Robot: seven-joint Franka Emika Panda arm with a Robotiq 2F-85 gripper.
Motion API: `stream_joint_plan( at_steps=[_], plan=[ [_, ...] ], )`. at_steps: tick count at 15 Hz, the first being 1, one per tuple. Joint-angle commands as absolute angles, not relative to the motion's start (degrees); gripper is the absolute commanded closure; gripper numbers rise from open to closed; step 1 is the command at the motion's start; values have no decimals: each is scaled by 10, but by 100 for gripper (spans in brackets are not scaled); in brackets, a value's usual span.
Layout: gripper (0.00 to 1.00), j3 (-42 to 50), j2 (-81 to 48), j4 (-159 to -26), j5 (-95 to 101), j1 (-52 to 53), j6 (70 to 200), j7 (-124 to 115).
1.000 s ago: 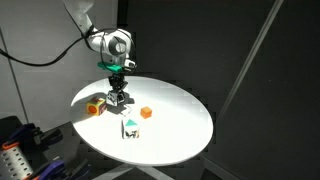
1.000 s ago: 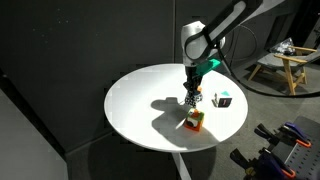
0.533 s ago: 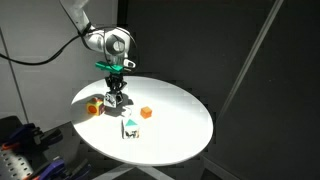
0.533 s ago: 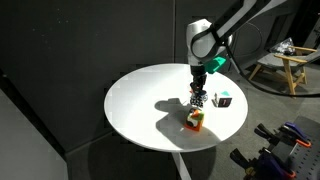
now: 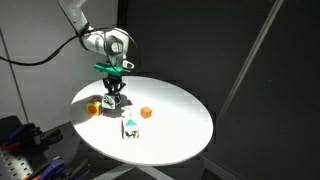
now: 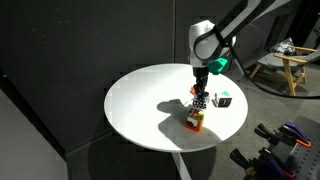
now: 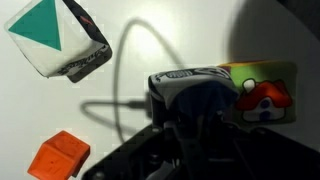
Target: Stack the soft blocks into a pyramid
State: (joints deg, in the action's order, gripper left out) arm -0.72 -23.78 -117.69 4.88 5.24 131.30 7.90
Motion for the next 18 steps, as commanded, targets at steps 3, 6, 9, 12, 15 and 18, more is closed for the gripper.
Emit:
stream_joint_plan(
  at_steps=[3, 6, 9, 12, 15, 18],
  plan=[
    [92, -24, -231, -1194, 54, 38, 1334, 110],
    [92, -27, -235, -1197, 54, 37, 1342, 119],
    [91, -28, -240, -1198, 55, 36, 1347, 125],
    [91, -28, -246, -1199, 56, 35, 1348, 131],
    [89, -29, -250, -1199, 55, 33, 1347, 135],
    [54, -29, -253, -1200, 54, 31, 1346, 137]
  ],
)
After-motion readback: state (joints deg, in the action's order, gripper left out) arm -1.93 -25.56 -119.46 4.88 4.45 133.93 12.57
